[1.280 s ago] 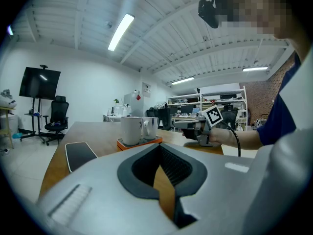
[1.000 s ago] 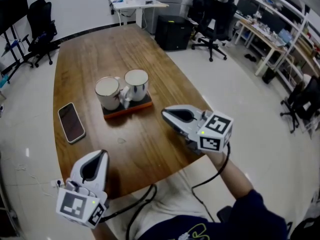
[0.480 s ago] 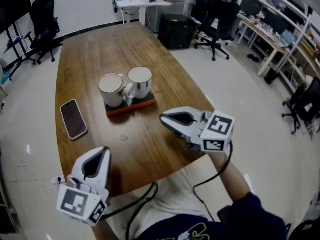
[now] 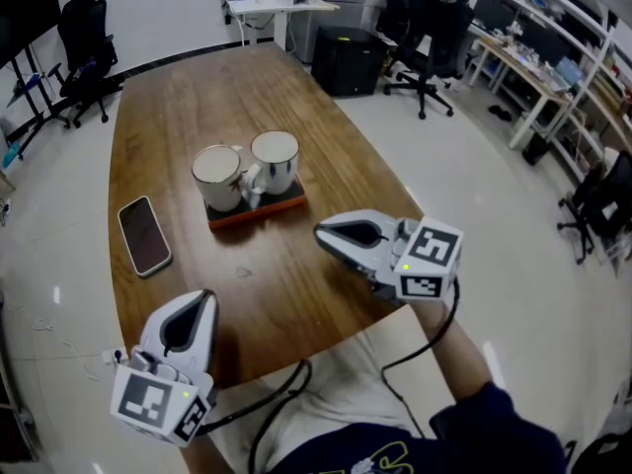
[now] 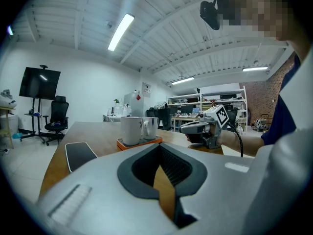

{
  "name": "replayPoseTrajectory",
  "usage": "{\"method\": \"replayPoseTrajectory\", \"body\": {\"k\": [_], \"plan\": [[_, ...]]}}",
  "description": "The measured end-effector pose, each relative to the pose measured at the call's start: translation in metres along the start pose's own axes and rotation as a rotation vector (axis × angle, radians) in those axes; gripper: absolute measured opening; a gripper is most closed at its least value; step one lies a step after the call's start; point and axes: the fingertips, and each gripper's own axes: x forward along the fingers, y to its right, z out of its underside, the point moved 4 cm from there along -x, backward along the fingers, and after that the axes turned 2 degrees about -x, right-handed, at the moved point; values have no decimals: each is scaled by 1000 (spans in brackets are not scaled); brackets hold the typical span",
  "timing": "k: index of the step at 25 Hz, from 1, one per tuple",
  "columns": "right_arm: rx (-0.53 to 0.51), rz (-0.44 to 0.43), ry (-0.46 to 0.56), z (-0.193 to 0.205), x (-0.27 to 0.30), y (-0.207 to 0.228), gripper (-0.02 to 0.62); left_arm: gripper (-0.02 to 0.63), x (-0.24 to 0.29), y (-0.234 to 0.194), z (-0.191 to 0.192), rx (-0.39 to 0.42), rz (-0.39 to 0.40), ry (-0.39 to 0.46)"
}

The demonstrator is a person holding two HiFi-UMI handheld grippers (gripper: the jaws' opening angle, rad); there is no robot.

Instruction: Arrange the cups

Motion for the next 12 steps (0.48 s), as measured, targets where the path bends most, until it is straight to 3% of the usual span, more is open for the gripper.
{"method": "replayPoseTrajectory", "body": {"k": [12], "plan": [[0, -1, -1, -1, -2, 0, 8, 3, -1, 2, -2, -2, 0, 1]]}}
